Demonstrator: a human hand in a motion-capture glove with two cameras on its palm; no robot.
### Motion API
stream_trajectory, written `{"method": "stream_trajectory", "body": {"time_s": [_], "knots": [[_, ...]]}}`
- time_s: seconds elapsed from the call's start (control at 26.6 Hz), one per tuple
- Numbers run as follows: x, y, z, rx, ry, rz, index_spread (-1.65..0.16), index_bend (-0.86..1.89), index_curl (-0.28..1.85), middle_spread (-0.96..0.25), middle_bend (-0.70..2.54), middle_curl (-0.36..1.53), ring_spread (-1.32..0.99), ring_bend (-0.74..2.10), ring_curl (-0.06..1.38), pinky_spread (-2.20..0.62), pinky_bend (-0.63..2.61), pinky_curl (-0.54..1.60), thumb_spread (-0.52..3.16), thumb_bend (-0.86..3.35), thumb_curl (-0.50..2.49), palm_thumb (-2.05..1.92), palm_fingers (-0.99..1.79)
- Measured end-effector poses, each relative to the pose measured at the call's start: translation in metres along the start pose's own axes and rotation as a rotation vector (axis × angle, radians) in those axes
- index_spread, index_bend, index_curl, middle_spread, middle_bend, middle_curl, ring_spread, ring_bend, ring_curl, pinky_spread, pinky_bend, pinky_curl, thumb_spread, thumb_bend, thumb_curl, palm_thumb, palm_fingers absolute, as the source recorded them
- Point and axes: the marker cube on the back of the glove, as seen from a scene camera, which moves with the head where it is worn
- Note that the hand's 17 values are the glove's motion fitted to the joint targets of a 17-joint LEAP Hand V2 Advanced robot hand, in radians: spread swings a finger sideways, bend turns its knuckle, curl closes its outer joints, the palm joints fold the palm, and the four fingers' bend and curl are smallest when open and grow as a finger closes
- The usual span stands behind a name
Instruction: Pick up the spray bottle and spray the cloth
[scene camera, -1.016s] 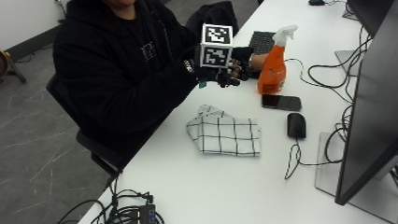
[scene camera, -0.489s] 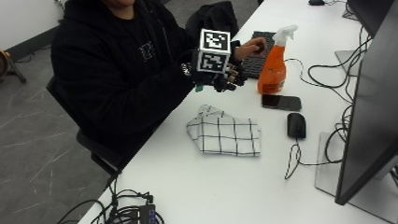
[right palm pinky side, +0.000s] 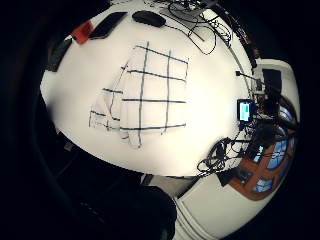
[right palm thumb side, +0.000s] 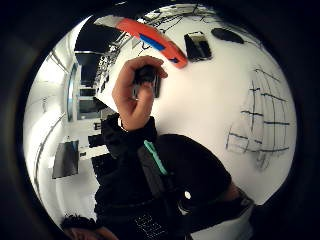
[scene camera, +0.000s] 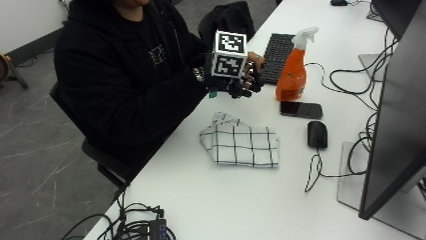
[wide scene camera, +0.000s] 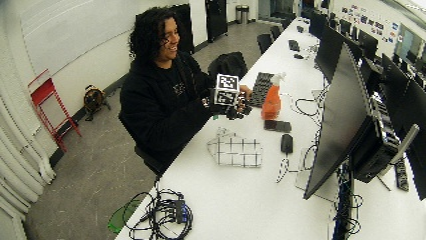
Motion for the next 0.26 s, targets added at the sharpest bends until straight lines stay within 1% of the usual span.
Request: {"method": "stream_trajectory", "body": {"time_s": [0.26], "knots": [[-0.0002, -0.0033, 0.0057, -0.025, 0.002, -0.004, -0.36, 0.15, 0.28, 0.06, 0.18, 0.32, -0.01, 0.38, 0.31, 0.21, 0.34, 0.34, 1.07, -0.02, 0.30, 0.27, 0.19]]}}
